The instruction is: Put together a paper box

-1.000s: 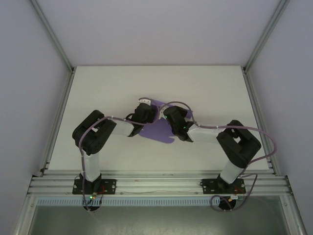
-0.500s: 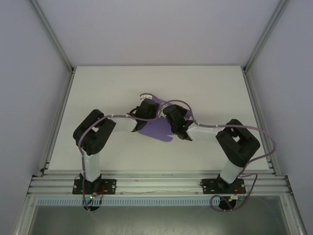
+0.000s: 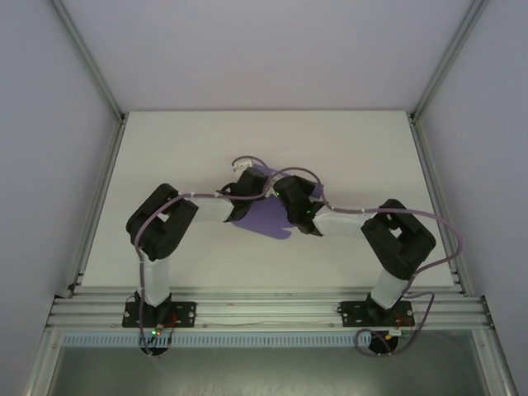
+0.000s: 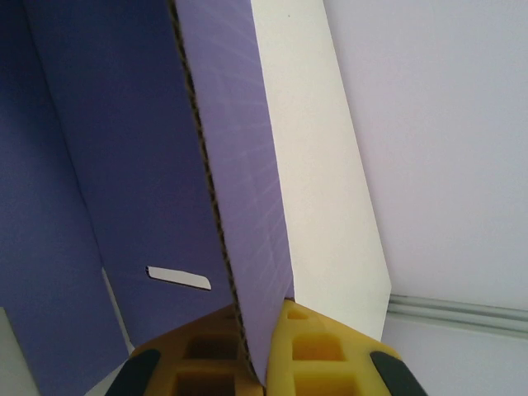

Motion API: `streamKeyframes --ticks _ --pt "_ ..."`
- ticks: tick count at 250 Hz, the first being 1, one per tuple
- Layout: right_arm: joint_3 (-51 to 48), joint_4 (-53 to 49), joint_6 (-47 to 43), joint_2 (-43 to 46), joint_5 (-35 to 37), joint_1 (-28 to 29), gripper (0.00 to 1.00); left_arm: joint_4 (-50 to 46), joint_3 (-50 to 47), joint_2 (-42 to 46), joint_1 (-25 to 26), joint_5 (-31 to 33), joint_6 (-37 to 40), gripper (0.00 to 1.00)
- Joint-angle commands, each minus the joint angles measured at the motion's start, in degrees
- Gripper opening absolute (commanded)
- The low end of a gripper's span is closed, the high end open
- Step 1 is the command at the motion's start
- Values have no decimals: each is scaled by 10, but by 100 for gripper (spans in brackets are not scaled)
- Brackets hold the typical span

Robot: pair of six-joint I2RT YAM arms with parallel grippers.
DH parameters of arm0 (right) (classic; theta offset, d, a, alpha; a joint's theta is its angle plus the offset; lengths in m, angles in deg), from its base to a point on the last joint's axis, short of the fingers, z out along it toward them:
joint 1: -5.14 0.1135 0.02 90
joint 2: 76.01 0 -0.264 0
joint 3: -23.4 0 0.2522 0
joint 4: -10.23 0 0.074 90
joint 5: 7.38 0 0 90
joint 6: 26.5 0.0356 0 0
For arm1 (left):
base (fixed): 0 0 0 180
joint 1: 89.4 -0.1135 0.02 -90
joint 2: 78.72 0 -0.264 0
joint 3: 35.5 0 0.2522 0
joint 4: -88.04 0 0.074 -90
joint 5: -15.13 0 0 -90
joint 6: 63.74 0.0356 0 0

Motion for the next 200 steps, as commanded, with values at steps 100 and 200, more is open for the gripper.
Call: streamKeyframes --ticks 100,200 --pt "-13 -87 -1 -24 4 -6 0 115 -85 97 -22 -38 182 69" --pt "-14 -105 -2 -18 -22 -10 0 193 -59 32 -59 -188 198 52"
